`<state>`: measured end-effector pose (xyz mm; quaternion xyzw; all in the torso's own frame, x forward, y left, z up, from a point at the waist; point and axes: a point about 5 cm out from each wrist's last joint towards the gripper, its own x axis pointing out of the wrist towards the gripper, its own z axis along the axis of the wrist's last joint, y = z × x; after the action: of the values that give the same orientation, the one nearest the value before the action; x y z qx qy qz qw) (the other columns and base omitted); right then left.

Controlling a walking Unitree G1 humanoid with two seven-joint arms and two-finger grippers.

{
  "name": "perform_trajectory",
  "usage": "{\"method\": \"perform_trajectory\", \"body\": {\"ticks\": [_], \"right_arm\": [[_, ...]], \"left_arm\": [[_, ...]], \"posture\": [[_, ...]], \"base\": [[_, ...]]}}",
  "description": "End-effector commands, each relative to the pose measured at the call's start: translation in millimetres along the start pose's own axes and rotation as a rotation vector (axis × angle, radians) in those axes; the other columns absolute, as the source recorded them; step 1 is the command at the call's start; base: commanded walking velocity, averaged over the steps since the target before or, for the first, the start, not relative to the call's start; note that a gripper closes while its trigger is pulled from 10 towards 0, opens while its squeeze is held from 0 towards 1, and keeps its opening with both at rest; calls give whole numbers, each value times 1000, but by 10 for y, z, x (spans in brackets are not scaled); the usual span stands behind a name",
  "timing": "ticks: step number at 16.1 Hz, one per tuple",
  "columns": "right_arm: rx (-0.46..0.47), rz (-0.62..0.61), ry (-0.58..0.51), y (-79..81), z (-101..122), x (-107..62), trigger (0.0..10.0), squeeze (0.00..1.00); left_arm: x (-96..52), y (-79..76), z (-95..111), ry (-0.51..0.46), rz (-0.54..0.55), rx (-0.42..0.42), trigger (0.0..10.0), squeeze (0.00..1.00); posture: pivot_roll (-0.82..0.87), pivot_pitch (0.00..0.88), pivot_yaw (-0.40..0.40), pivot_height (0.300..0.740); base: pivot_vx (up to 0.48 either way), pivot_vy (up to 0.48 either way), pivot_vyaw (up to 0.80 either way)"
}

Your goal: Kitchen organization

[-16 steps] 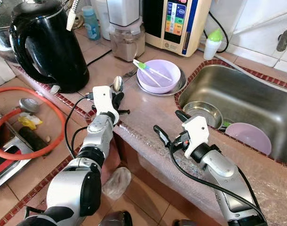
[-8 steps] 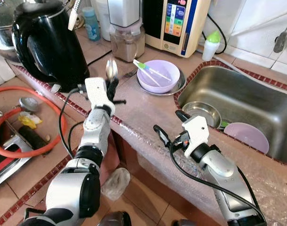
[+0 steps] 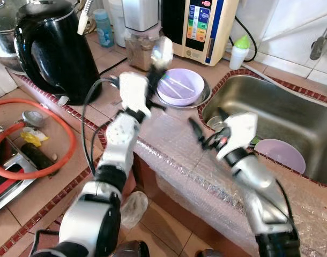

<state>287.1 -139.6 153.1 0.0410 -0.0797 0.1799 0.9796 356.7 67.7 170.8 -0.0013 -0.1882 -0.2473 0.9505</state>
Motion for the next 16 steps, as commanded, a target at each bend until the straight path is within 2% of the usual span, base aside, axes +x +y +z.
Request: {"method": "perform_trajectory", "body": {"ticks": [1, 4, 6, 8, 11, 12, 13, 16], "right_arm": [[38, -17, -26, -29, 78, 37, 10000, 0], [74, -24, -62, -70, 179, 84, 10000, 0], [189, -18, -105, -107, 301, 140, 10000, 0], [292, 9, -126, -112, 362, 194, 10000, 0], [345, 45, -137, -88, 411, 306, 10000, 0], [353, 53, -134, -75, 410, 336, 6588, 0], [362, 59, -126, -67, 406, 359, 235, 0], [386, 54, -108, -49, 368, 398, 0, 0]], "left_arm": [[-5, -67, 15, -12, -49, 19, 0, 0], [-36, -148, -36, 3, -102, 14, 0, 0], [-82, -268, -81, 10, -196, 56, 0, 0], [-93, -384, -76, 0, -263, 41, 0, 0], [-93, -525, -67, -9, -326, 22, 0, 0], [-86, -556, -57, -17, -338, 25, 0, 0], [-79, -585, -35, -30, -352, 31, 0, 0], [-86, -621, -23, -37, -366, 27, 0, 0]], "posture": [[-128, 13, 57, 740], [-129, 14, 58, 740], [-131, 14, 61, 740], [-135, 15, 67, 740], [-135, 19, 72, 740], [-135, 19, 72, 740], [-130, 18, 69, 740], [-130, 16, 70, 740]], "base": [[0, 0, 0], [0, 0, 0], [0, 0, 0], [0, 0, 0], [0, 0, 0], [0, 0, 0], [0, 0, 0], [0, 0, 0]]}}
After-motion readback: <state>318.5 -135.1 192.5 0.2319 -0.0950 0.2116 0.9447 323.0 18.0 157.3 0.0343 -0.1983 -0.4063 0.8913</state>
